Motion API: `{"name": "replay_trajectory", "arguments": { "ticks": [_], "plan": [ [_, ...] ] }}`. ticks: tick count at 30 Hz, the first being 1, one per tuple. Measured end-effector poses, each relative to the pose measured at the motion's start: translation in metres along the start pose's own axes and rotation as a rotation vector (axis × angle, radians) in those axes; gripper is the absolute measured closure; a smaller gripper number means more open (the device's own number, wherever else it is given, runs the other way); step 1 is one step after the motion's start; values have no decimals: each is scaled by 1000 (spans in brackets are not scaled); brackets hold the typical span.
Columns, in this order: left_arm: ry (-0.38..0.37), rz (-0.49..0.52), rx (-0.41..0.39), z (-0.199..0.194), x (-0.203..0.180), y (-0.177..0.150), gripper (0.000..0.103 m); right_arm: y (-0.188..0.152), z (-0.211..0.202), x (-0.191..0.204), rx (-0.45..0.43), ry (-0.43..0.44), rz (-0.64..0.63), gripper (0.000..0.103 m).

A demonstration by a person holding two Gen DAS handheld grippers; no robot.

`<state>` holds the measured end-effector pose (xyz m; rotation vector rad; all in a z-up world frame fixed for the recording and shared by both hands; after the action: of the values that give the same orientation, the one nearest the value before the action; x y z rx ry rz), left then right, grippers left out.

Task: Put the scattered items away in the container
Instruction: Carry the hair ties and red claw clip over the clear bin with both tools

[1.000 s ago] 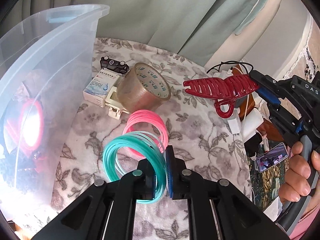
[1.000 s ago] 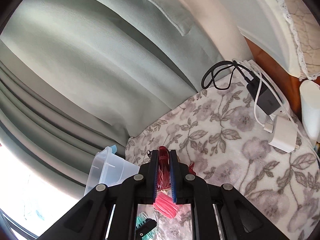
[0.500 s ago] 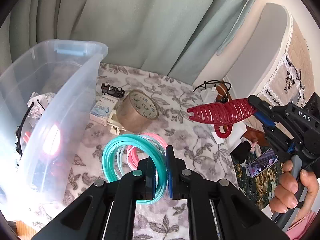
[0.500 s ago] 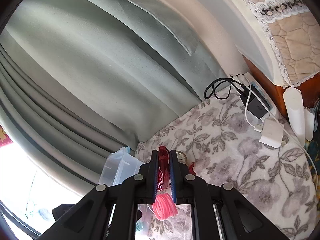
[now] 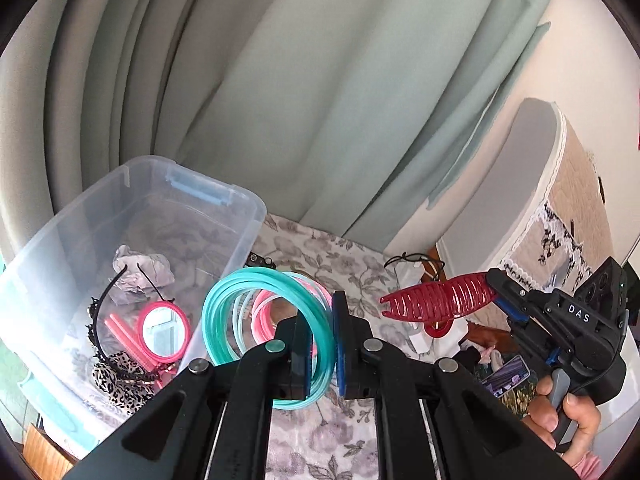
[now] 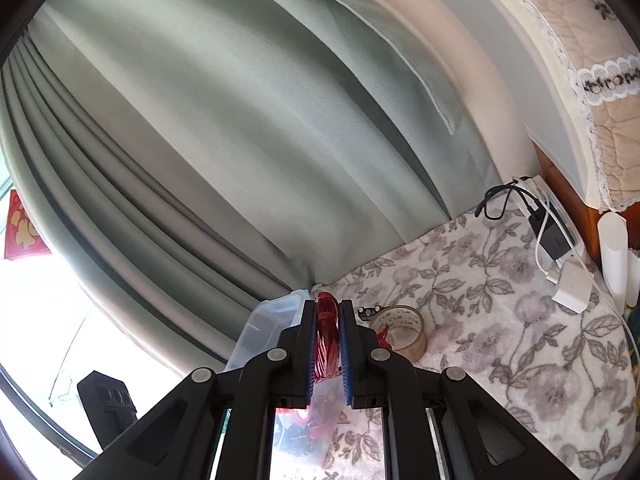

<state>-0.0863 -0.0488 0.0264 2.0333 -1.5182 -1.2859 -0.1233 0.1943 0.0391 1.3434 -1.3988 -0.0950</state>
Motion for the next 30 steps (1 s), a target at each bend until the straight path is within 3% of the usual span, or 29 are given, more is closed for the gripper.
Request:
{"name": "replay_trajectory", "arguments": {
  "ticks": [16,30],
  "plan": [
    [58,-131,-172,-63,72,40,94,-9,30,82,60,87,-153,91],
    [68,-227,-175,-66,127,38,94,-37,88,142,180,130,-263,92]
  ]
}}
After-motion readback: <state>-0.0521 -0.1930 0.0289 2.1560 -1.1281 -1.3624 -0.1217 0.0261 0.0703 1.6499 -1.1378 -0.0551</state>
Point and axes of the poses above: each gripper's, at about its wrist camera, not at the fingertips, and z roughly the way its jaws point, x to its left, y to its top, the point moved 5 cm from there along z, roughly the way its jaws point, and after that the axes turned 5 degrees about -z, right-handed, at the moved point
